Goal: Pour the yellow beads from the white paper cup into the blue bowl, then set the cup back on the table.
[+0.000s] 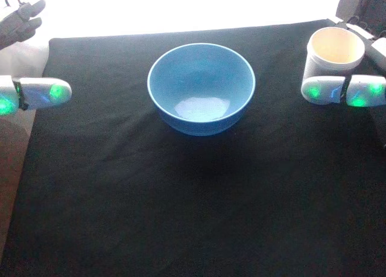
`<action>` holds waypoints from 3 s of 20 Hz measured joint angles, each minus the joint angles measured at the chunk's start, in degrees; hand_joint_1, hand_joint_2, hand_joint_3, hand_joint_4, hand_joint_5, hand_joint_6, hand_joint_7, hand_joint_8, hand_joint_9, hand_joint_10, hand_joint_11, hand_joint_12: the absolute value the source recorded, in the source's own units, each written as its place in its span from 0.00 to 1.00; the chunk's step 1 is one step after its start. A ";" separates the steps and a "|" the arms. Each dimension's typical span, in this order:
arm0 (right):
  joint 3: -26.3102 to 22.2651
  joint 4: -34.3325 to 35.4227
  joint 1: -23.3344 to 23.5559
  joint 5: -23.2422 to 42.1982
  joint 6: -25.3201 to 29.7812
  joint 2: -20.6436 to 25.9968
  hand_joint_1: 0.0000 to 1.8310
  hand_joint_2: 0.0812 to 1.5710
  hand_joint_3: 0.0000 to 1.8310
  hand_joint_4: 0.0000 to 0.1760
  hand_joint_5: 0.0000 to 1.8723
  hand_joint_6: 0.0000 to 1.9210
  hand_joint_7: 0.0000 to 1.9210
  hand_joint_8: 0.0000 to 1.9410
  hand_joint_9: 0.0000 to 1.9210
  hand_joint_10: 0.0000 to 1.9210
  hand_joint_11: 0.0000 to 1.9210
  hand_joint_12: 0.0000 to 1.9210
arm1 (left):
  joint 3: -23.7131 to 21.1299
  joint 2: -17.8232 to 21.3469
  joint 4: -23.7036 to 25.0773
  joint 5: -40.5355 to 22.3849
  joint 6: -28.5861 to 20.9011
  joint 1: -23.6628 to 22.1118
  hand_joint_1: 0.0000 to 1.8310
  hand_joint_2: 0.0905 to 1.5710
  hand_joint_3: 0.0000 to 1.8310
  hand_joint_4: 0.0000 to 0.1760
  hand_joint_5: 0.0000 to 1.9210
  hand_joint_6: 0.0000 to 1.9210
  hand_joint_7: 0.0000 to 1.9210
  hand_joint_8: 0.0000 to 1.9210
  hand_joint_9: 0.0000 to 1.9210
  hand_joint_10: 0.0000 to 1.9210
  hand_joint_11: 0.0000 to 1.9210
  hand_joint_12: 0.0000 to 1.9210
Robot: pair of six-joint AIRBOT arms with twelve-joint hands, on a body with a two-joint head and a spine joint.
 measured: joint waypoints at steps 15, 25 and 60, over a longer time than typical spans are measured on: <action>0.00 0.13 0.00 1.60 2.91 -0.81 0.34 0.40 0.00 0.00 0.05 0.01 0.13 0.01 0.04 0.01 0.00 0.00 | 0.13 -0.20 0.04 0.35 0.00 0.00 0.29 0.43 0.00 0.46 0.01 0.00 0.11 0.00 0.14 0.00 0.00 0.35; 0.11 -2.89 1.14 2.60 3.69 -0.81 0.19 0.52 0.00 0.00 0.35 0.00 0.16 0.00 0.02 0.00 0.00 0.00 | 0.35 -0.90 0.07 1.33 0.00 -0.11 0.29 0.43 0.00 0.38 0.02 0.00 0.13 0.00 0.14 0.00 0.00 0.29; -1.84 -12.17 5.79 6.16 4.02 2.80 0.54 0.73 0.00 0.80 0.46 0.60 0.50 0.00 0.36 0.00 0.02 0.50 | 0.55 -1.62 0.72 1.42 0.00 -0.22 0.30 0.45 0.00 0.26 0.01 0.00 0.11 0.00 0.06 0.00 0.00 0.09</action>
